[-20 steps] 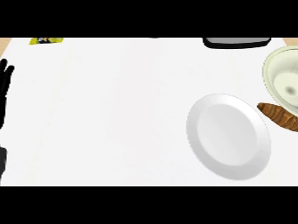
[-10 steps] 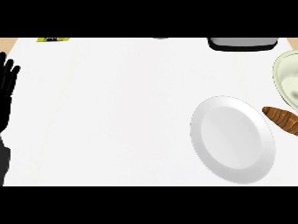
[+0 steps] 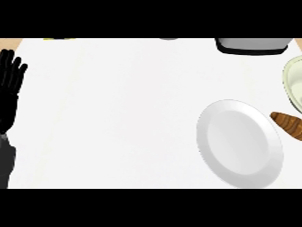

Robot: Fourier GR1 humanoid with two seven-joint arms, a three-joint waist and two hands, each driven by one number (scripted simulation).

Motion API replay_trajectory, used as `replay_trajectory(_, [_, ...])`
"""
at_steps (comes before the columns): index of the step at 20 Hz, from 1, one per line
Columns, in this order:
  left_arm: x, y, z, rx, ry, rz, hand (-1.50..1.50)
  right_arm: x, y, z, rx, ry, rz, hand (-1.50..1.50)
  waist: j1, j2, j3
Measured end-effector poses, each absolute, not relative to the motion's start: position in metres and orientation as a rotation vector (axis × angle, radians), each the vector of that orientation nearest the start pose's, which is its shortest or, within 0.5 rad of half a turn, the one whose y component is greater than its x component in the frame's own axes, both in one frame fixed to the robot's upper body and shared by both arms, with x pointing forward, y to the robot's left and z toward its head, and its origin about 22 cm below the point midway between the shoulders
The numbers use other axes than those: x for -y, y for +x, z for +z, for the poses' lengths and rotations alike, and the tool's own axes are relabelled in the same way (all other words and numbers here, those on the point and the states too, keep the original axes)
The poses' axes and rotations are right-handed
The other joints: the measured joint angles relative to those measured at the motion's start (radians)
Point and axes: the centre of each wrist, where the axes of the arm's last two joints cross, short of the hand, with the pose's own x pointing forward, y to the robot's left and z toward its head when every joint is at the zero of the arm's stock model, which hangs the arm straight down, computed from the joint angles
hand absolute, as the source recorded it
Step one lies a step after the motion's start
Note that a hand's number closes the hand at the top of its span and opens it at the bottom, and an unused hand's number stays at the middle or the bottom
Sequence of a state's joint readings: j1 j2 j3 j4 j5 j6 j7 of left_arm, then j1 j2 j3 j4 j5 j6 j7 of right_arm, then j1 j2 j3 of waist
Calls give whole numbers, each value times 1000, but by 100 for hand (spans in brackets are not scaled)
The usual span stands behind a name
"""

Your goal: Pick the squash from the plate and place it in the bowl

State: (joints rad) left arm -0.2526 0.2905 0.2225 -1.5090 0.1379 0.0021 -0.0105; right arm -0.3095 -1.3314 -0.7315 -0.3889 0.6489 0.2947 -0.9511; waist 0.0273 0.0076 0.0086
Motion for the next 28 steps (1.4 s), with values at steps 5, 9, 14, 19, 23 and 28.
replay_trajectory(5, [-315,299,85,1799,205,9,0,652,138,275,1461,-1132,707,150,12,1,-2])
replay_trajectory(9, [-311,303,84,1804,190,3,0,646,156,279,1481,-1078,704,150,23,5,-4])
replay_trajectory(14, [-308,308,86,1808,179,-12,0,634,184,281,1468,-1018,755,150,35,7,-6])
replay_trajectory(19, [-307,309,84,1805,186,-9,0,615,222,270,1443,-935,818,150,36,7,-7])
replay_trajectory(23, [-311,310,82,1798,193,-3,0,594,257,251,1426,-853,855,150,28,5,-7])
replay_trajectory(28, [-317,305,83,1802,202,4,0,568,294,214,1406,-782,904,150,15,2,-7])
